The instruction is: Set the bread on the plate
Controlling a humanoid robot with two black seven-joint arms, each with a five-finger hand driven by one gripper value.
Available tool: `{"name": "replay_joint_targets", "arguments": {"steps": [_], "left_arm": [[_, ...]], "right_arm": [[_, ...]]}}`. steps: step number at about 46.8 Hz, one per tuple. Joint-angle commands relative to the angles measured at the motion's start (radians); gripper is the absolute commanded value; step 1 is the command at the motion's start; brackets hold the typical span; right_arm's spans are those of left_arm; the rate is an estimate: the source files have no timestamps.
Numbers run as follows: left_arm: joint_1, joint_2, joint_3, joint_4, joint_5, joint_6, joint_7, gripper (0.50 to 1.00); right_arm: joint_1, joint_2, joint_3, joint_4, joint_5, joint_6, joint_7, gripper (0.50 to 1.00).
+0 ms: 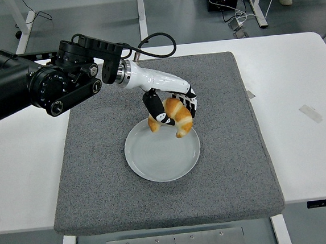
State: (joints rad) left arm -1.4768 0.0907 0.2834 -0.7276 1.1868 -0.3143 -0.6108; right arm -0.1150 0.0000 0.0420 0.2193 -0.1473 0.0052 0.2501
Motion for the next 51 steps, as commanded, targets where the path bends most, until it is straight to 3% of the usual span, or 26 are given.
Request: {"name": "replay_joint_targets", "arguments": {"steps": [1,21,40,42,51], "left_arm": [[0.019,0.0,0.0,0.0,0.02,0.004,0.0,0.51],[0.102,0.003,0.002,0.0,0.082,0.04,0.0,0.511],[0.116,0.003,0.023,0.0,0.088,0.07,0.0,0.533],[0.116,0.003,0.023,0.0,0.086,0.077,0.0,0.557],[0.118,0.003,0.019,0.0,0.073,0.121,0.0,0.845]], "right_arm": [[0.0,0.0,0.001,-0.001,0.0,0.001,0.0,1.0],[-0.002,0.0,-0.001,-0.003,0.0,0.001,0.0,1.0],[0.0,0.0,-0.001,-0.005,0.0,0.001,0.0,1.0],[0.0,0.0,-0.001,-0.005,0.0,0.001,0.0,1.0],[-0.002,0.0,-0.001,-0.003,0.0,-0.001,0.0,1.0]]}}
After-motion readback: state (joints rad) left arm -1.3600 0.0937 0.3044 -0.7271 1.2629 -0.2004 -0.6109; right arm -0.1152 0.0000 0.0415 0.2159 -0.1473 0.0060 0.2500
